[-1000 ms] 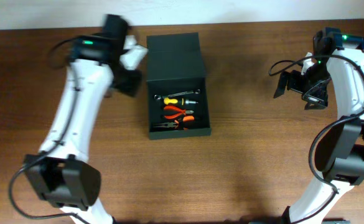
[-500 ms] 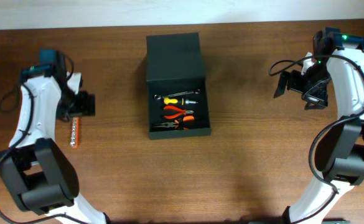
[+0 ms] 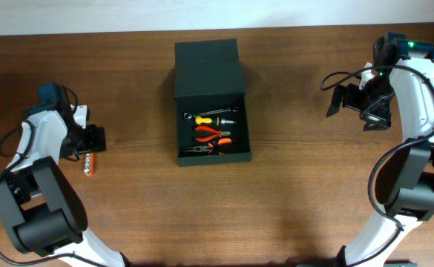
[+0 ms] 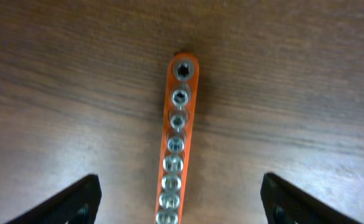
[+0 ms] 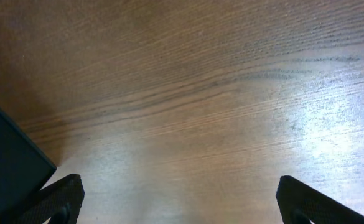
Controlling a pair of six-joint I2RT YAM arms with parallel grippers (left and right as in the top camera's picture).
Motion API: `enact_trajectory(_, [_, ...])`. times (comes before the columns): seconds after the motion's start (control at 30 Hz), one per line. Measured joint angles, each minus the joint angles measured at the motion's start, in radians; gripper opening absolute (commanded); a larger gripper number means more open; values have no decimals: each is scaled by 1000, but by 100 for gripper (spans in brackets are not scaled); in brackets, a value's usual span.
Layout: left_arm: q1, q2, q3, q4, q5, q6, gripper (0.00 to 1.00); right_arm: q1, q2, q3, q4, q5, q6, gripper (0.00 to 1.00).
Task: Pack container
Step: 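Retract the left arm and move it over the orange socket rail, then lower the left gripper and grasp the orange socket rail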
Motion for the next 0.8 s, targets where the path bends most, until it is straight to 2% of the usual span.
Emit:
enact_trajectory(0.27, [0,0,-47,82,0,12,84,0,0,0,-4,0,0,99])
enact_trajectory(0.8, [0,62,-47,60,4,60,80,0,0,0,-8,0,-1,99])
